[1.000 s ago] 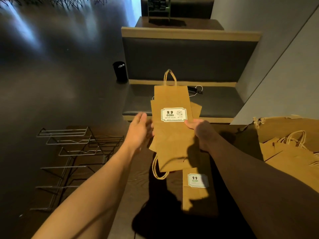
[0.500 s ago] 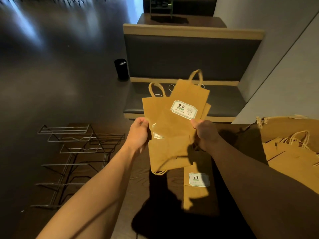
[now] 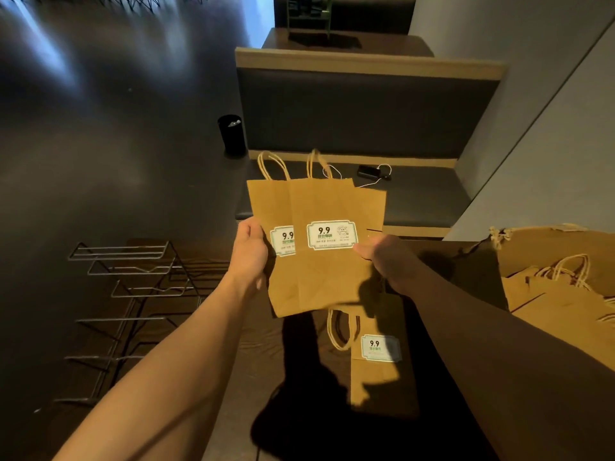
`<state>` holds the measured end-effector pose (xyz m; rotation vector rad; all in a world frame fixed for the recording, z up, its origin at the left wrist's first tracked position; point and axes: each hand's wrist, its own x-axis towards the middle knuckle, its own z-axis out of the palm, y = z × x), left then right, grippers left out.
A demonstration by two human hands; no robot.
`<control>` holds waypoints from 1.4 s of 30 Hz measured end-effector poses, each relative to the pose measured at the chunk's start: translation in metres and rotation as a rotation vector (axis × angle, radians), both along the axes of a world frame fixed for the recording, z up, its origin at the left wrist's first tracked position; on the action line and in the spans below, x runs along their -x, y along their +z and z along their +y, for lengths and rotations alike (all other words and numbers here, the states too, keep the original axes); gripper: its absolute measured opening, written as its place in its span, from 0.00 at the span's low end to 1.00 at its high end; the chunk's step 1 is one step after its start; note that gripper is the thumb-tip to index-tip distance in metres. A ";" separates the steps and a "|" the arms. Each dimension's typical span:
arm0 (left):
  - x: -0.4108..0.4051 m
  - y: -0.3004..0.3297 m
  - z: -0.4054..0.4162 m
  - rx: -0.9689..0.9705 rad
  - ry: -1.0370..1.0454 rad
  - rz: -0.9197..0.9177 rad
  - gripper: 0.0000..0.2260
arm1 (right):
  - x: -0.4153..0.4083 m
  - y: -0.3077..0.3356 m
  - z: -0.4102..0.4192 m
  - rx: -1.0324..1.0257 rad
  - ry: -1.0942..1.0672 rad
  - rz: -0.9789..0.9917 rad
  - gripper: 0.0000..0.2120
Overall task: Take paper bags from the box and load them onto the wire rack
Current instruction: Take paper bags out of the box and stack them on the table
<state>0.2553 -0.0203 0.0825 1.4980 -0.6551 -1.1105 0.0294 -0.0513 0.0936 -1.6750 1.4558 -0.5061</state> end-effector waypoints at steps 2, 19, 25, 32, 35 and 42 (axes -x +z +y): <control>0.006 0.004 -0.001 0.004 -0.123 0.044 0.16 | -0.002 -0.011 -0.005 0.407 0.172 0.237 0.03; -0.025 -0.016 0.012 -0.066 -0.080 -0.235 0.14 | 0.009 0.004 -0.013 0.180 -0.344 -0.022 0.33; -0.017 -0.009 0.008 -0.091 -0.157 -0.242 0.14 | -0.008 0.021 -0.009 0.614 0.248 0.795 0.10; 0.018 0.004 0.010 0.008 -0.429 -0.137 0.14 | -0.044 0.009 -0.004 0.877 0.366 0.811 0.21; 0.025 -0.001 0.011 -0.026 -0.494 0.059 0.11 | -0.052 0.002 0.000 0.888 0.151 0.716 0.14; 0.017 -0.025 0.015 -0.095 -0.357 0.227 0.16 | -0.034 -0.001 -0.010 0.104 -0.419 0.364 0.40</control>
